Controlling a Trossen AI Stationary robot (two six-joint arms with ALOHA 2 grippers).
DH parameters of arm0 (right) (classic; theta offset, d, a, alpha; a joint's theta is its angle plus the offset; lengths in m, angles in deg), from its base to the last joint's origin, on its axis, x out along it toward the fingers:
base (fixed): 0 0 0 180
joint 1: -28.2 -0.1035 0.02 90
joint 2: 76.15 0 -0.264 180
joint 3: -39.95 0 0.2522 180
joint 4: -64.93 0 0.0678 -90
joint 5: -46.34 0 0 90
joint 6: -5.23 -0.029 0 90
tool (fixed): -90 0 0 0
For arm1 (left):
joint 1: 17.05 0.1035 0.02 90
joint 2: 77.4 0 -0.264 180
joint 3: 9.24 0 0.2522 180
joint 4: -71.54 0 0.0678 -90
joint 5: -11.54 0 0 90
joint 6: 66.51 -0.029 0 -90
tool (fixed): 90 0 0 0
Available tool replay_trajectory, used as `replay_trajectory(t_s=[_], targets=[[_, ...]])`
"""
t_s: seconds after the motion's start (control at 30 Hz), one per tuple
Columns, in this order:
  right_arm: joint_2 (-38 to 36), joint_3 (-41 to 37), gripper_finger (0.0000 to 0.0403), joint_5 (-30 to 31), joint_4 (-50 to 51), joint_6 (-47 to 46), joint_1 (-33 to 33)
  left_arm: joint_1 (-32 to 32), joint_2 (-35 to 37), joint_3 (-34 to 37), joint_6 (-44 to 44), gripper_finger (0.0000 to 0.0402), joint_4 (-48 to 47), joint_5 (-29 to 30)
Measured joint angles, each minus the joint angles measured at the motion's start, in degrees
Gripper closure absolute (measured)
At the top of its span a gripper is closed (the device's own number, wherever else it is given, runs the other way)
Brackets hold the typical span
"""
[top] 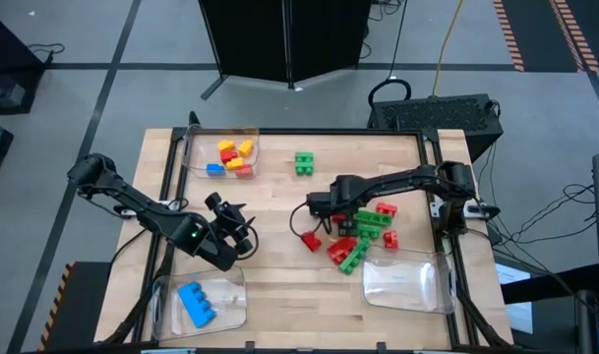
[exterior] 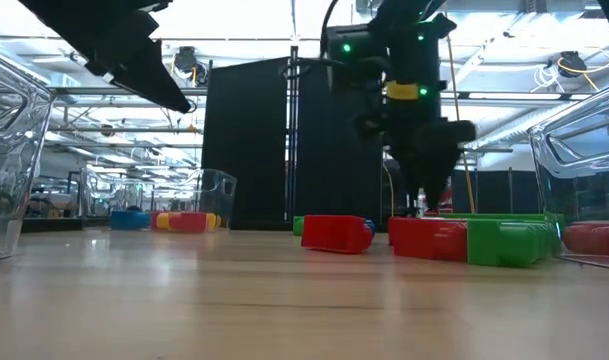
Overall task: Sort blocks by size
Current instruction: Put the four-stud green game piece into the bottom left transparent bin
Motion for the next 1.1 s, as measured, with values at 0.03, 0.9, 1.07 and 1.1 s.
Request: replay_trajectory(t_s=[0.03,0.9,1.07,1.1], targets=[[0.05,0.00,0.0103,-0.09,1.39,-0.22,0.13,0.00,0.00,0.00,0.00,0.0190,0.09,0.02],[-0.10,-13.86,0.0197,-4.17,-4.05,2.79,6.15,-0.33,0.02,0.00,-0.01,0.0190,0.14,0.34],[-0.04,-13.92,0.0253,-4.63,-4.63,2.50,6.11,-0.33,0.02,0.00,0.00,0.0190,0.15,0.35],[-0.04,-13.92,0.0265,-4.68,-4.62,2.38,6.11,-0.33,0.03,0.00,0.00,0.0190,0.16,0.36]])
